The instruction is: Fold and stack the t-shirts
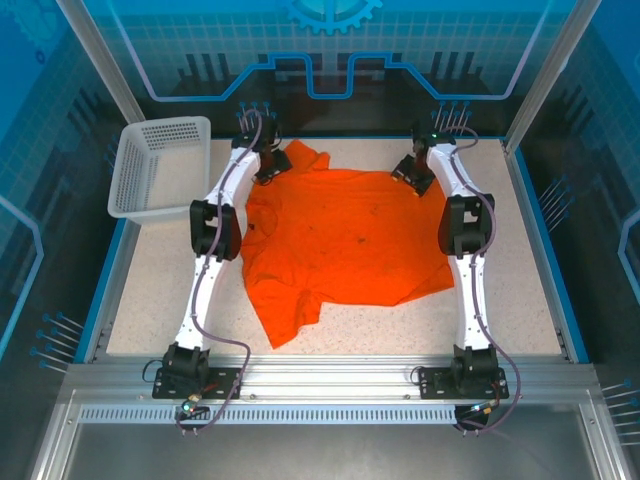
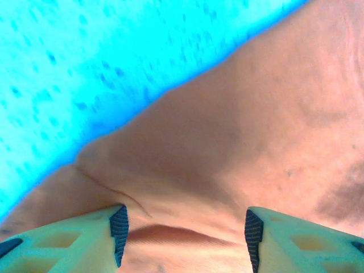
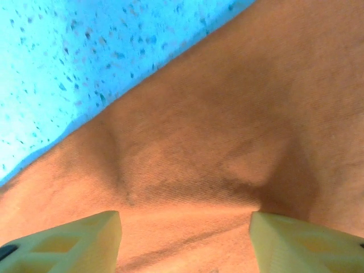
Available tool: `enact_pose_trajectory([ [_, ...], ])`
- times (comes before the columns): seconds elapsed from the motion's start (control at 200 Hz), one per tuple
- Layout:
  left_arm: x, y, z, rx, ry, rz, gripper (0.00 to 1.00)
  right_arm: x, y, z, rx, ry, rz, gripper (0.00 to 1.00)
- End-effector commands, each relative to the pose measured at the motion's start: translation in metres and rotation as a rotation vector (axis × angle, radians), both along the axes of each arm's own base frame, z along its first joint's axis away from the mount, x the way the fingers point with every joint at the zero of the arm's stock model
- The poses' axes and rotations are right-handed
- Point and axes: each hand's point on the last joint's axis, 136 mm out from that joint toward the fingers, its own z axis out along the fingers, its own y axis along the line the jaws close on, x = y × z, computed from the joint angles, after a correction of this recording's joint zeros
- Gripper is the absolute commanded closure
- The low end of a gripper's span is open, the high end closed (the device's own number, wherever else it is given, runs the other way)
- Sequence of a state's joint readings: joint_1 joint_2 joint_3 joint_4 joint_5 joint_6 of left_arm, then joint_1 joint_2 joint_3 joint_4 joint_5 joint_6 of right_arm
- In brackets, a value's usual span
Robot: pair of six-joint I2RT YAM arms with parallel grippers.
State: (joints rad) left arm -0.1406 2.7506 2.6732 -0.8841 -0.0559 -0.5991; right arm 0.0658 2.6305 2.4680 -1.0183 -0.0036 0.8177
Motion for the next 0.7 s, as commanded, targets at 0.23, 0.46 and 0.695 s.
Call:
enact_pose_trajectory([
  [0.23, 0.001, -0.025, 0.156, -0.072, -0.278, -0.110, 0.19, 0.000, 0.005, 0.112, 0.050, -0.179, 0.135, 0.15],
  [0.46, -0.114, -0.075, 0.197, -0.147, -0.243, -0.146, 0.18, -0.126, -0.021, 0.144, 0.030, -0.191, 0.029, 0.16],
  [0.695, -0.269, -0.096, 0.122, -0.192, -0.101, -0.163, 0.28, -0.270, -0.062, 0.061, 0.036, 0.063, -0.134, 0.26],
])
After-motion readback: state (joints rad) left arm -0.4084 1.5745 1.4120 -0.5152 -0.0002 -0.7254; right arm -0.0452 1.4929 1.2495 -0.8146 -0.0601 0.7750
